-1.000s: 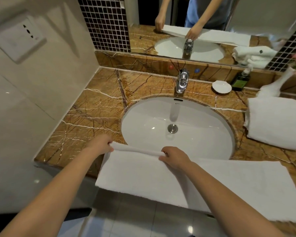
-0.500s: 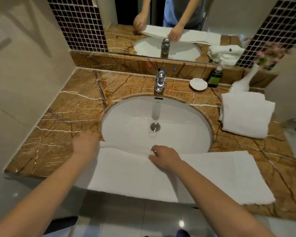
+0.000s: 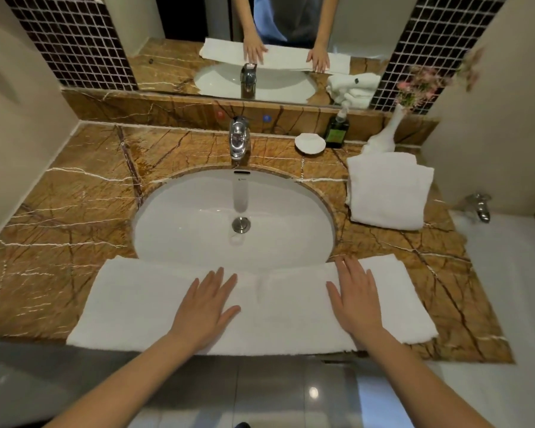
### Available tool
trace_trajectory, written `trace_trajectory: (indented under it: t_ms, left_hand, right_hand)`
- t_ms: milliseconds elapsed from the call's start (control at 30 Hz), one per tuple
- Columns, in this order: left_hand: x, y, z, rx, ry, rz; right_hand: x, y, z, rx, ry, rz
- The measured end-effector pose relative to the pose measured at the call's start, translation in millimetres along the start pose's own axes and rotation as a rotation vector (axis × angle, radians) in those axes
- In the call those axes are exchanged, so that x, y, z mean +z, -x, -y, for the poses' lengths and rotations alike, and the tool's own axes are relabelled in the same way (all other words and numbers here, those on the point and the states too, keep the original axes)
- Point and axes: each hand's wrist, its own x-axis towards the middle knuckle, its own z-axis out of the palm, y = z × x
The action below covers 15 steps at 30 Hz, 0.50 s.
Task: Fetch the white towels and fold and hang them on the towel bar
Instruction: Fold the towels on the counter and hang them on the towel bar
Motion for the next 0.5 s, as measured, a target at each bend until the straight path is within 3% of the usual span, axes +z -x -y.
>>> trace_trajectory:
  t_ms: [333, 500]
  left_hand:
    - [7, 6, -24, -0.144, -0.005, -0.080]
    - [12, -3, -132, 0.070, 0.106, -0.181]
  right_hand:
    - [-2, 3, -8, 0.040, -0.033, -0.006]
    - [-7, 27, -21, -0.098, -0.061, 0.063]
